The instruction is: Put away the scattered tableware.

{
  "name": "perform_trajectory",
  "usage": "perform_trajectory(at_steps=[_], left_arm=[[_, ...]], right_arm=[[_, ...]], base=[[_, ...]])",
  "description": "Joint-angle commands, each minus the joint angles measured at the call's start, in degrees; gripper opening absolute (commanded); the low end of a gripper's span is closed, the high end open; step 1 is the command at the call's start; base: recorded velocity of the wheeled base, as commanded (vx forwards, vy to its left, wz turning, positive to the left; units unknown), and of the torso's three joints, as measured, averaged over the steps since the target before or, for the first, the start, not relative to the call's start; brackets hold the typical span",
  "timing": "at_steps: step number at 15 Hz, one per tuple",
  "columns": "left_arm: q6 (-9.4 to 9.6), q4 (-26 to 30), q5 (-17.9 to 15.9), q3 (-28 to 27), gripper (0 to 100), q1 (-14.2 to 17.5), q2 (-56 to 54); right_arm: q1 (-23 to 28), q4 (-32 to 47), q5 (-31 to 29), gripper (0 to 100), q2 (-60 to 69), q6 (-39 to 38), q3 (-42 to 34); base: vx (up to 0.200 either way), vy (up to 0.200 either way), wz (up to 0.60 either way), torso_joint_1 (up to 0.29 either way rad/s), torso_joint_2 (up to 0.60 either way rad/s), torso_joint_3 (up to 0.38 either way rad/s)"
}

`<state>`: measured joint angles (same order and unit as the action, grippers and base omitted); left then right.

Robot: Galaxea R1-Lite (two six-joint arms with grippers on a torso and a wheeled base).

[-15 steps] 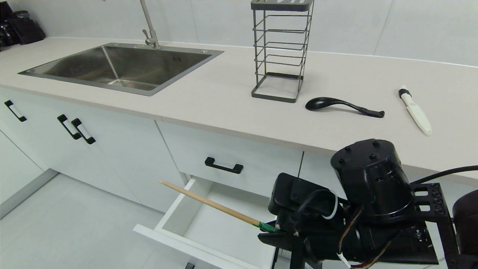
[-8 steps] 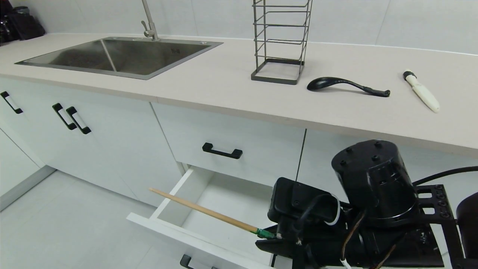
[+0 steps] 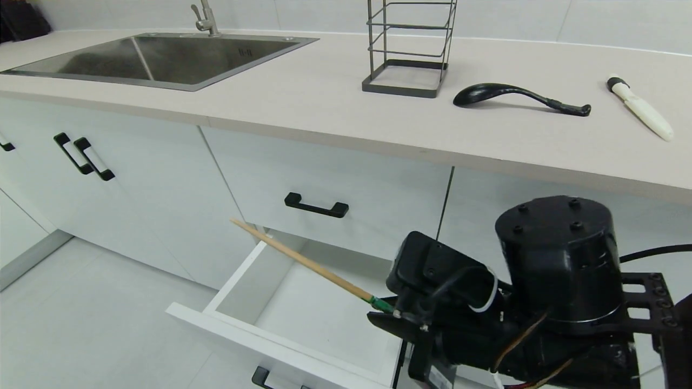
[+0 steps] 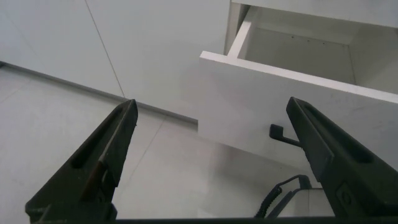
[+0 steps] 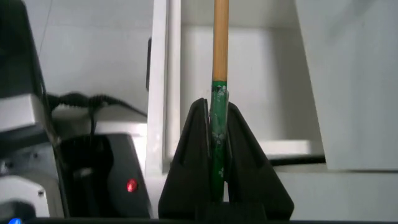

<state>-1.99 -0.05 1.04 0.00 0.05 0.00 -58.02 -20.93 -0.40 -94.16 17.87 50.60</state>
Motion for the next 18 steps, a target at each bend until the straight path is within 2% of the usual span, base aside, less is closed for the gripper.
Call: perform_trajectory(at_steps=[1, 6, 10, 11, 12, 14, 18], left_arm=[[-0.03, -0.04, 0.02, 0.00, 100, 0.04, 0.00], [-0.03, -0.04, 0.02, 0.00, 100, 0.04, 0.00], [-0.03, -0.04, 0.02, 0.00, 100, 0.04, 0.00], [-0.03, -0.04, 0.02, 0.00, 100, 0.04, 0.00], [-0.03, -0.04, 0.02, 0.00, 100, 0.04, 0.00], [-0.03, -0.04, 0.02, 0.00, 100, 0.04, 0.00], [-0.03, -0.04, 0.02, 0.00, 100, 0.04, 0.00]], right_arm=[[-2.72, -2.89, -2.59, 0, -5.16, -1.88, -0.15], [-3.33, -0.87, -4.08, 0, -13.51, -2.31, 8.46], [-3.51, 10.21, -6.80, 0, -19.48, -2.49, 19.27], [-3.51, 10.21, -6.80, 0, -19.48, -2.49, 19.27], [-3.16, 13.37, -9.44, 0, -23.53, -2.75, 23.14], [-3.07, 13.28, -10.06, 0, -27.22, -3.98, 24.63], [1.15, 13.37, -14.63, 0, -31.96, -3.90, 30.52]], base=[[0.000, 0.000, 0.00, 0.000, 0.00, 0.000], [0.000, 0.000, 0.00, 0.000, 0.00, 0.000], [0.000, 0.000, 0.00, 0.000, 0.00, 0.000], [0.000, 0.000, 0.00, 0.000, 0.00, 0.000], [0.000, 0.000, 0.00, 0.000, 0.00, 0.000], [0.000, 0.000, 0.00, 0.000, 0.00, 0.000], [0.000, 0.000, 0.00, 0.000, 0.00, 0.000]])
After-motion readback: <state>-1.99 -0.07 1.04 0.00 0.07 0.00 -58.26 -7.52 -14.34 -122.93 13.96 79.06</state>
